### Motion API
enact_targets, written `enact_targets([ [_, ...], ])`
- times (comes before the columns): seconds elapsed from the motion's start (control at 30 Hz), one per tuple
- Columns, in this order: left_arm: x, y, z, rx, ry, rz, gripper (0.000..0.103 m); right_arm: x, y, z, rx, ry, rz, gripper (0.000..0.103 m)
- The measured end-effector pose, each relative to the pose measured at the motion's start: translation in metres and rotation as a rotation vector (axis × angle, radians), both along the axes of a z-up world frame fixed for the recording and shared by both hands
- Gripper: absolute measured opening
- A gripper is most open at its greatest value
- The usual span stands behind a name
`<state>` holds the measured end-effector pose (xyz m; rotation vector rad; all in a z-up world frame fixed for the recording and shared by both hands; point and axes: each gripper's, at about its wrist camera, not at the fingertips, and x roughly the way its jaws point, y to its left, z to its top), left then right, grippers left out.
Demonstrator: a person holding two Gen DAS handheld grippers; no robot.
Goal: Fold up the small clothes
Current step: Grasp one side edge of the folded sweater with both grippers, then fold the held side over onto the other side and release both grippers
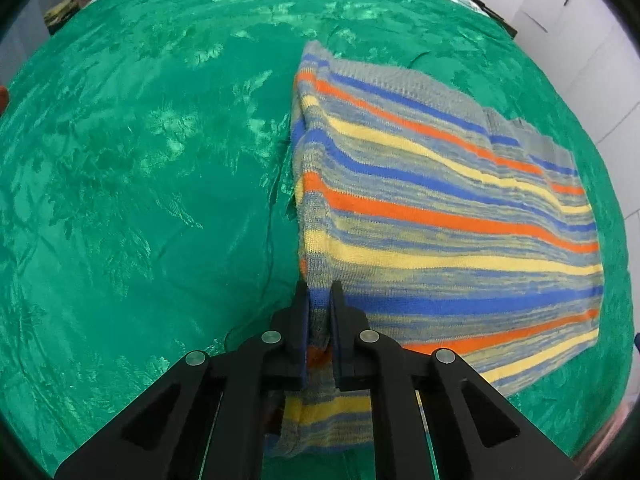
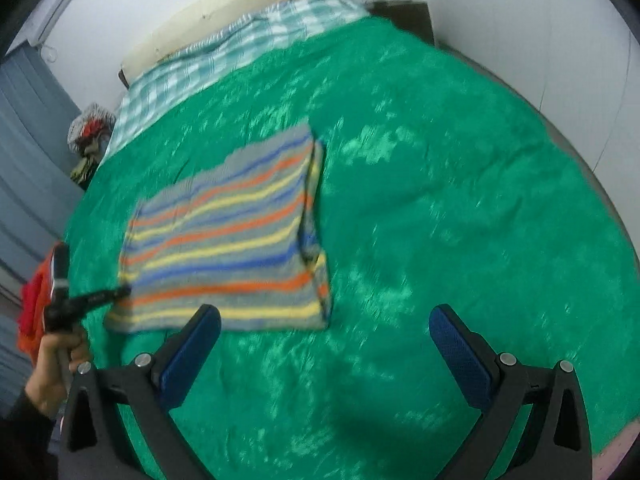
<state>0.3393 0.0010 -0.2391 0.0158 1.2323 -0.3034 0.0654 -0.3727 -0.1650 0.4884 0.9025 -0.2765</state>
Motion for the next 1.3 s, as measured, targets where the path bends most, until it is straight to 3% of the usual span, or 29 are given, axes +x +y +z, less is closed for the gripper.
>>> enact_targets([
  [0.07,0.004,0.003,-0.004,0.011,0.019,-0.007,0.021,0.004,-0.007,-0.005,0.046,-0.011,0.012,0.103],
  [0.1,0.004,0.005,-0.002,0.023,0.018,0.003,0.037,0.009,-0.013,-0.008,0.096,-0.03,0.025,0.103],
  [0.13,0.001,0.008,0.003,0.067,0.005,0.033,0.059,0.016,-0.021,-0.012,0.168,-0.071,0.04,0.103],
  [0.2,-0.016,0.012,0.024,0.184,-0.111,0.114,0.066,0.035,-0.041,-0.022,0.279,-0.111,0.05,0.103],
  [0.27,-0.045,0.0,0.049,0.202,-0.233,0.09,0.066,0.063,-0.064,-0.033,0.355,-0.115,0.059,0.102],
  [0.37,-0.095,-0.06,0.065,0.14,-0.3,-0.133,0.066,0.116,-0.09,-0.049,0.376,-0.065,0.123,0.093],
  [0.4,-0.116,-0.098,0.062,0.12,-0.3,-0.277,0.066,0.13,-0.094,-0.055,0.394,-0.047,0.151,0.089],
  [0.47,-0.143,-0.158,0.052,0.102,-0.304,-0.474,0.066,0.163,-0.103,-0.074,0.459,0.003,0.188,0.073],
  [0.53,-0.168,-0.22,0.033,0.095,-0.314,-0.653,0.067,0.193,-0.108,-0.09,0.495,0.054,0.212,0.065],
  [0.6,-0.175,-0.276,0.006,0.142,-0.327,-0.725,0.074,0.213,-0.112,-0.096,0.515,0.055,0.196,0.051],
  [0.63,-0.176,-0.291,-0.001,0.159,-0.333,-0.726,0.082,0.222,-0.114,-0.099,0.54,0.051,0.191,0.047],
  [0.7,-0.177,-0.311,-0.004,0.153,-0.404,-0.711,0.085,0.237,-0.116,-0.107,0.582,0.067,0.194,0.039],
  [0.77,-0.175,-0.323,-0.001,0.122,-0.396,-0.736,0.064,0.247,-0.113,-0.112,0.568,0.091,0.2,0.012],
  [0.8,-0.174,-0.327,0.002,0.116,-0.384,-0.745,0.022,0.251,-0.111,-0.112,0.536,0.105,0.206,0.01],
  [0.83,-0.174,-0.327,0.005,0.158,-0.411,-0.724,0.01,0.255,-0.107,-0.108,0.503,0.107,0.221,0.01],
  [1.0,-0.169,-0.282,0.049,0.015,-0.443,-0.625,0.008,0.261,-0.085,-0.068,0.393,0.057,0.294,0.01],
  [1.13,-0.15,-0.188,0.089,-0.148,-0.393,-0.39,0.008,0.275,-0.04,-0.029,0.384,0.011,0.404,0.01],
  [1.2,-0.132,-0.13,0.097,-0.21,-0.34,-0.252,0.008,0.287,-0.009,-0.017,0.387,-0.009,0.465,0.01],
  [1.3,-0.108,-0.068,0.093,-0.241,-0.293,-0.108,0.008,0.31,0.049,-0.01,0.412,-0.022,0.547,0.01],
])
